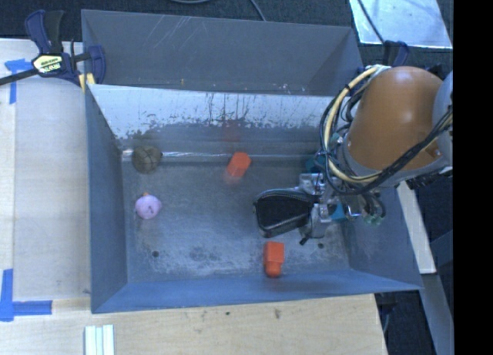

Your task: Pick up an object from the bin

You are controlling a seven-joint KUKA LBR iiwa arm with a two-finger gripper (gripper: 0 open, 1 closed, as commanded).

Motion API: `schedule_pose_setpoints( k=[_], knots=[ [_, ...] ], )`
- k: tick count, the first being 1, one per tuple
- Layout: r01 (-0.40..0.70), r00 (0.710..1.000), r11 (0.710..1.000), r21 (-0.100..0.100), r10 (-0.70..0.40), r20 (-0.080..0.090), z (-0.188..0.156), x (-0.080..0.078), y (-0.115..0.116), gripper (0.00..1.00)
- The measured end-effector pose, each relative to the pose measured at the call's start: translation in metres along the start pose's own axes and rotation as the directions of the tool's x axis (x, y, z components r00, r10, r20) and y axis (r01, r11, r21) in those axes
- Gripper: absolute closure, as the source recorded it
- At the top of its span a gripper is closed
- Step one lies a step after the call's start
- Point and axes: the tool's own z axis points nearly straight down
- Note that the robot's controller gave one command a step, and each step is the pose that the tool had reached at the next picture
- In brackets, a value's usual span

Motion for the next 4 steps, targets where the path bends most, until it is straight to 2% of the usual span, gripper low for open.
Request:
schedule_pose_setpoints(
  k=[1,2,3,4],
  knots=[
    [0.001,1.000,1.000,0.000,-0.001,0.009,-0.005,-0.002,0.000,0.00],
    [-0.078,0.997,0.997,0.000,0.078,0.006,0.060,-0.034,-0.024,0.00],
    [-0.159,0.987,0.987,-0.035,0.159,-0.009,0.106,-0.080,-0.074,0.00],
    [-0.163,0.987,0.987,-0.001,0.163,0.008,0.083,-0.050,-0.047,0.00]
  ],
)
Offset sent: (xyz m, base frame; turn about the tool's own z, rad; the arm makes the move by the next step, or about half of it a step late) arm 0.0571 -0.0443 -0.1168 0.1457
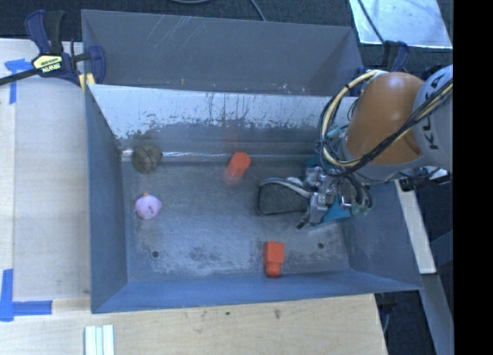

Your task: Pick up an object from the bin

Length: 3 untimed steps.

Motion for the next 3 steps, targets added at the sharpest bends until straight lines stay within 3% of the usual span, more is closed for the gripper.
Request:
schedule_pose_setpoints(
  k=[1,2,3],
  knots=[
    [0.244,0.970,0.970,-0.013,-0.244,0.002,0.006,-0.010,-0.008,0.00],
    [0.505,0.863,0.862,-0.028,-0.505,0.018,0.028,-0.043,-0.029,1.00],
    [0.505,0.863,0.863,-0.028,-0.505,0.018,0.028,-0.043,-0.029,1.00]
  ],
)
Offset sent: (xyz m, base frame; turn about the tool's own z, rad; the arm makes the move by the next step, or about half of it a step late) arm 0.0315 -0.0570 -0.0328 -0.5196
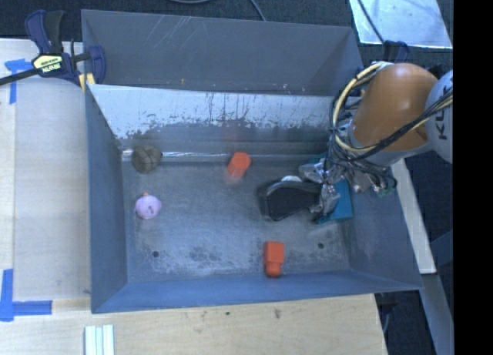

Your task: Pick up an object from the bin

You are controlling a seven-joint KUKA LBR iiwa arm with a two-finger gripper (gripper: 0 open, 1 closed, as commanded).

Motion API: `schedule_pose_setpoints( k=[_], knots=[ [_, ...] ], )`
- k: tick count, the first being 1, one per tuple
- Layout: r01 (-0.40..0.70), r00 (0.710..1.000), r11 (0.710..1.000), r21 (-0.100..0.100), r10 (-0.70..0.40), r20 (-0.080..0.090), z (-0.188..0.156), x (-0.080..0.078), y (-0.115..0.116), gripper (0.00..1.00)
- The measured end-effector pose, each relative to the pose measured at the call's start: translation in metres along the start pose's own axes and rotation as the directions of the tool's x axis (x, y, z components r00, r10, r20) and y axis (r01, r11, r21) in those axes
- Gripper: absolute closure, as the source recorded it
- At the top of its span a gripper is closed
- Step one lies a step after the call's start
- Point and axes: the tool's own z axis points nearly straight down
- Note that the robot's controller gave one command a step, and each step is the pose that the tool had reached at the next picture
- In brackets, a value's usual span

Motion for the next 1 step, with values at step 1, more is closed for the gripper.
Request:
schedule_pose_setpoints(
  k=[1],
  knots=[
    [0.001,1.000,1.000,0.001,-0.001,0.000,-0.0028,0.0006,0.0005,1.00]
  ],
)
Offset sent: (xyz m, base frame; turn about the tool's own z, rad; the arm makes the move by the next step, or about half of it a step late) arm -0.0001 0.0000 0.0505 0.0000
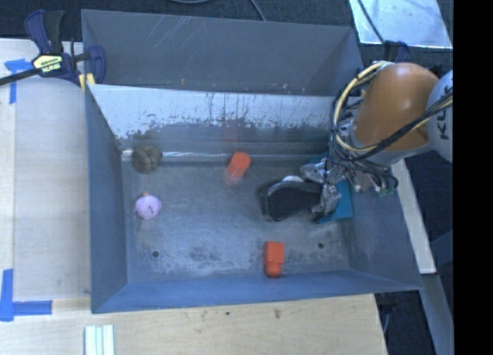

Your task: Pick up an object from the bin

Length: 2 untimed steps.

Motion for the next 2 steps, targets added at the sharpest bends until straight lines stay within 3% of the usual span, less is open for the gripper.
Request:
schedule_pose_setpoints(
  k=[2],
  knots=[
    [0.000,1.000,1.000,0.004,0.000,-0.009,-0.024,0.004,-0.001,1.00]
  ],
)
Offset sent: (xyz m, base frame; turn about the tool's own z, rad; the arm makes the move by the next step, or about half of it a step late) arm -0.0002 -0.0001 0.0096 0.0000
